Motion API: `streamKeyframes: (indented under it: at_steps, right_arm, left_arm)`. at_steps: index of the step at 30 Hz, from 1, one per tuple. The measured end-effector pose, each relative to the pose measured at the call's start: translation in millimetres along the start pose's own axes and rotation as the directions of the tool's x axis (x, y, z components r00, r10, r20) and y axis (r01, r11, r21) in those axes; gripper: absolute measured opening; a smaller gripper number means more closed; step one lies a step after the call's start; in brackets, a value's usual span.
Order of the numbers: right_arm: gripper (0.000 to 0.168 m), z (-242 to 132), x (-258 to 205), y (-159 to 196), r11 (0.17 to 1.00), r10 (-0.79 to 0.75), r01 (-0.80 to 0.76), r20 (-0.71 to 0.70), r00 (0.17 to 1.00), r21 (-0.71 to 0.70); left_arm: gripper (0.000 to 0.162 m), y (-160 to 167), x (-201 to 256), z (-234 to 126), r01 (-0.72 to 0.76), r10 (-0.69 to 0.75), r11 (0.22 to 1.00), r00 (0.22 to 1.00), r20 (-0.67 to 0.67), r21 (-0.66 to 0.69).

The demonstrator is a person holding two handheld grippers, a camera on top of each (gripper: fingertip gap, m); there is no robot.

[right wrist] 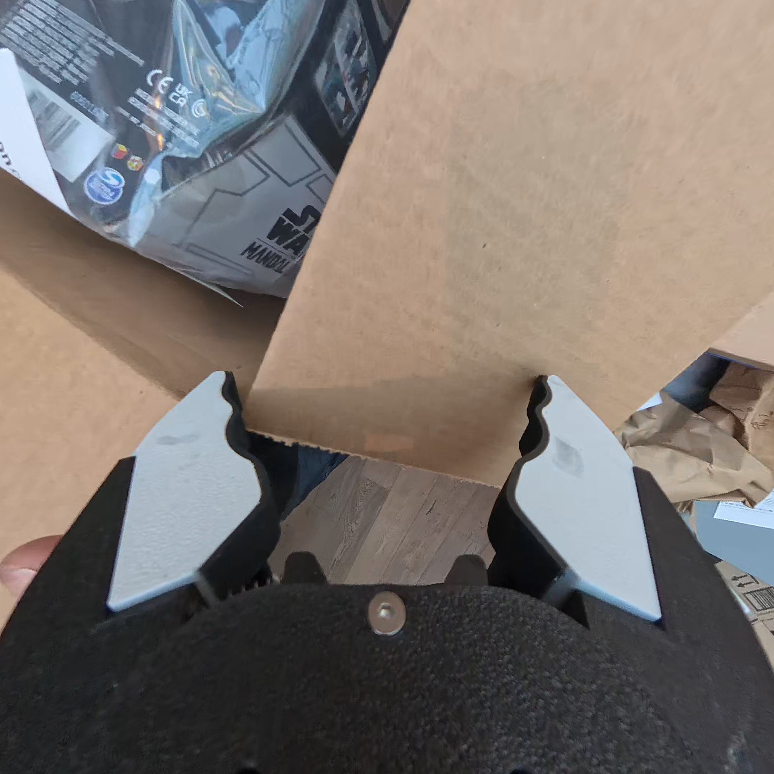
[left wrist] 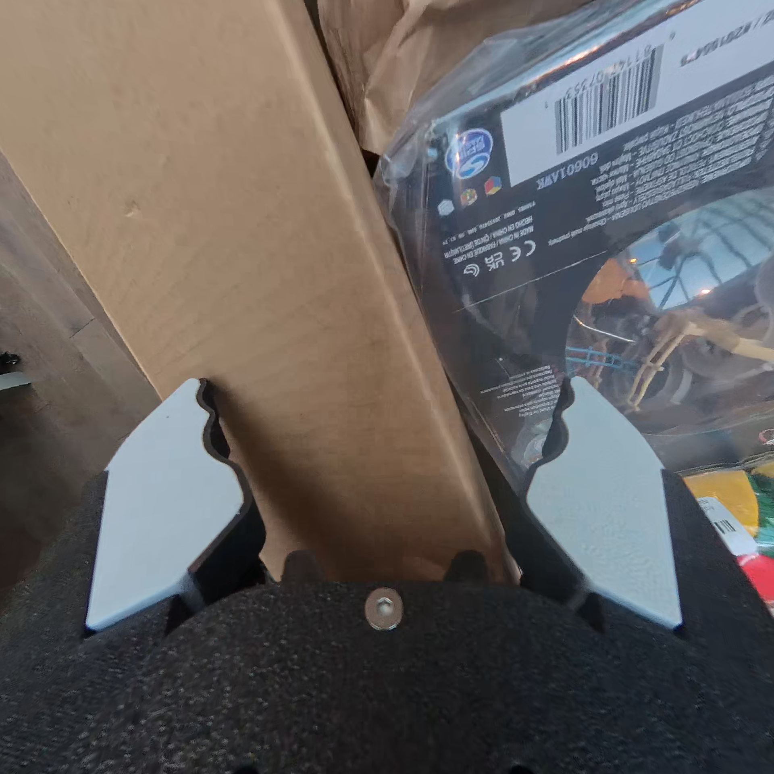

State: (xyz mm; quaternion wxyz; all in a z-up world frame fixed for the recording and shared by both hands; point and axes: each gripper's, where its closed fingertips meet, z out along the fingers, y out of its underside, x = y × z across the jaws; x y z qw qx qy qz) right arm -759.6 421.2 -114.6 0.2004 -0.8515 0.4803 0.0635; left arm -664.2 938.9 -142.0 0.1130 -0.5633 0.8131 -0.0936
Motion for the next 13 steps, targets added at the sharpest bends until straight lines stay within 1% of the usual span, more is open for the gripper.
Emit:
streamKeyframes:
  at_steps: [1,3,7,9,10,13]
  right_arm:
    - [0.128,5.0,-2.0,0.3,1.0,0.0,0.0,0.023,1.0,-0.019]
    - [0.128,10.4,-4.6,0.0,0.999,0.003,0.001,0.063,0.998,-0.052]
    - [0.127,12.8,-6.8,0.0,0.994,-0.01,0.02,0.098,0.995,-0.111]
    - [0.126,11.5,-4.6,0.0,0.99,-0.016,0.027,0.083,0.996,-0.142]
    - [0.122,9.0,-1.1,-3.1,0.99,-0.022,0.03,0.053,0.998,-0.14]
    - [0.097,-6.8,9.8,-30.9,0.999,0.005,-0.006,-0.027,1.0,-0.041]
  left_arm:
    - [0.143,2.6,0.0,4.4,-0.024,0.025,0.999,0.999,0.024,-0.035]
    - [0.135,5.5,-0.8,10.2,-0.063,0.069,0.994,0.995,0.065,-0.09]
    - [0.119,1.6,-2.8,12.6,-0.026,0.03,0.995,0.999,0.04,-0.1]
    - [0.114,0.2,-2.6,13.3,-0.018,0.021,0.994,0.999,0.03,-0.111]
    - [0.113,-0.4,-3.0,13.1,-0.018,0.022,0.993,0.999,0.032,-0.119]
    - [0.106,0.3,-6.0,13.0,-0.025,0.034,0.985,0.998,0.05,-0.171]
